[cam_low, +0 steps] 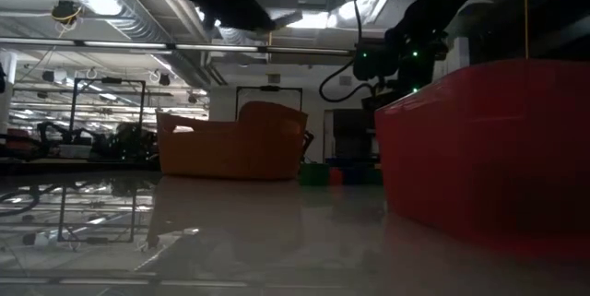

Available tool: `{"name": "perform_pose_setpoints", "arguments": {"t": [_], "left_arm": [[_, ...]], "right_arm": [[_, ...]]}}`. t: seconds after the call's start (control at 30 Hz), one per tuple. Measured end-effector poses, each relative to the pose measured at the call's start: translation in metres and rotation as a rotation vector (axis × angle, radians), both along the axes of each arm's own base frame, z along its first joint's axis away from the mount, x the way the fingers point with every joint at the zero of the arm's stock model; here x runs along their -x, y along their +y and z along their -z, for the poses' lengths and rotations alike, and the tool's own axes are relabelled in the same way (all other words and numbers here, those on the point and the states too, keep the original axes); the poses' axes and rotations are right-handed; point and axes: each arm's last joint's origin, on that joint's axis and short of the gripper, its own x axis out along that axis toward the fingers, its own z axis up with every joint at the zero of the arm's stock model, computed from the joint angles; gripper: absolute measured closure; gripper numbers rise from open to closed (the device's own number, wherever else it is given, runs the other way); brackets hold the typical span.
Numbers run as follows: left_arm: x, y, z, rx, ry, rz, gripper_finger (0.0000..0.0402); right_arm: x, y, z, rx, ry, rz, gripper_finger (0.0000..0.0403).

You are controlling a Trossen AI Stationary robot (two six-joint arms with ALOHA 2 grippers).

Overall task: Sort blocks by size
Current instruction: Put the large yellow block into the orange bin

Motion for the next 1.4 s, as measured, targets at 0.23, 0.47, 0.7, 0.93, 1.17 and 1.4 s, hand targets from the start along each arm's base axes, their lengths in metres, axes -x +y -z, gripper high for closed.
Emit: {"name": "perform_pose_setpoints", "arguments": {"t": [0.23,0.47,0.7,0.93,1.17,1.4], "left_arm": [[0.014,0.037,0.013,0.079,0.106,-0.219,0.0292],[0.025,0.055,0.021,0.132,0.169,-0.321,0.0289],[0.028,0.058,0.026,0.137,0.196,-0.335,0.024],[0.031,0.058,0.04,0.145,0.242,-0.338,0.0196],[0.032,0.057,0.043,0.162,0.237,-0.348,0.0192],[0.032,0.057,0.043,0.164,0.235,-0.349,0.0192]], "right_arm": [[-0.002,-0.002,0.001,0.0,-0.032,-0.027,0.0237],[-0.002,-0.002,0.001,-0.007,-0.028,-0.04,0.0237],[-0.002,-0.002,0.002,-0.009,-0.028,-0.042,0.0237],[0.001,0.0,-0.005,0.035,-0.017,-0.04,0.0237],[0.004,0.003,-0.014,-0.015,-0.059,-0.055,0.0237],[0.004,0.002,-0.015,0.004,-0.06,-0.091,0.0237]]}}
